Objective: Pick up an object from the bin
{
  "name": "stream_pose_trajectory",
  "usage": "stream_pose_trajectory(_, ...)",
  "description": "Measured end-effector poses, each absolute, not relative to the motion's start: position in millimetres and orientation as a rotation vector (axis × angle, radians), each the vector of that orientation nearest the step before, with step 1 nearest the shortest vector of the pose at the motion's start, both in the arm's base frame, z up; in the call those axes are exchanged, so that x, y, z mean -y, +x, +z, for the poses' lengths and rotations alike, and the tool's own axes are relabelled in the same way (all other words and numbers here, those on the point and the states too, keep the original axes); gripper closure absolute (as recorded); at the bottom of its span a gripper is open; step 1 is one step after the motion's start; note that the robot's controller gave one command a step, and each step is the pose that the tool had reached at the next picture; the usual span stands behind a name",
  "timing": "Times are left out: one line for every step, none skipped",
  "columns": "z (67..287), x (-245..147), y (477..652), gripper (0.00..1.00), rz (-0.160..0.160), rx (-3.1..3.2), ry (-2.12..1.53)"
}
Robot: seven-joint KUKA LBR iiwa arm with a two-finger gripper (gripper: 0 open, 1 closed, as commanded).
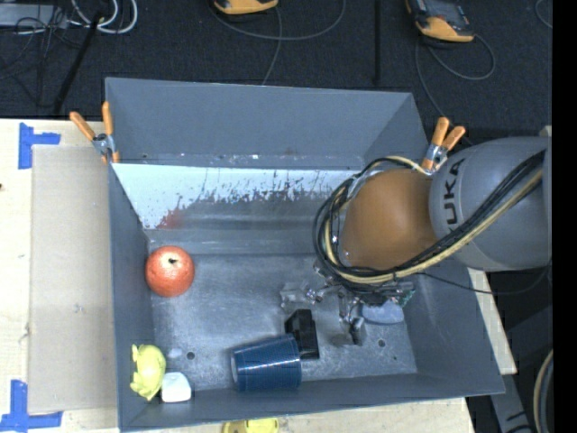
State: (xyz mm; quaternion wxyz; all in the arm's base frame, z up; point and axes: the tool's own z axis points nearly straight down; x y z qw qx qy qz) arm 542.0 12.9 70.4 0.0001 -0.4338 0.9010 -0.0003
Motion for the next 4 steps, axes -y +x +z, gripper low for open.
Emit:
stream_pose_trajectory(72,-57,511.0,1.0,0.0,-2.68,-1.644)
stream_pose_trajectory(72,-57,511.0,1.0,0.0,-2.68,-1.645)
stream_pose_trajectory(153,-80,514.1,1.0,0.003,-2.687,-1.628)
stream_pose_trajectory(153,-80,514.1,1.0,0.003,-2.687,-1.628)
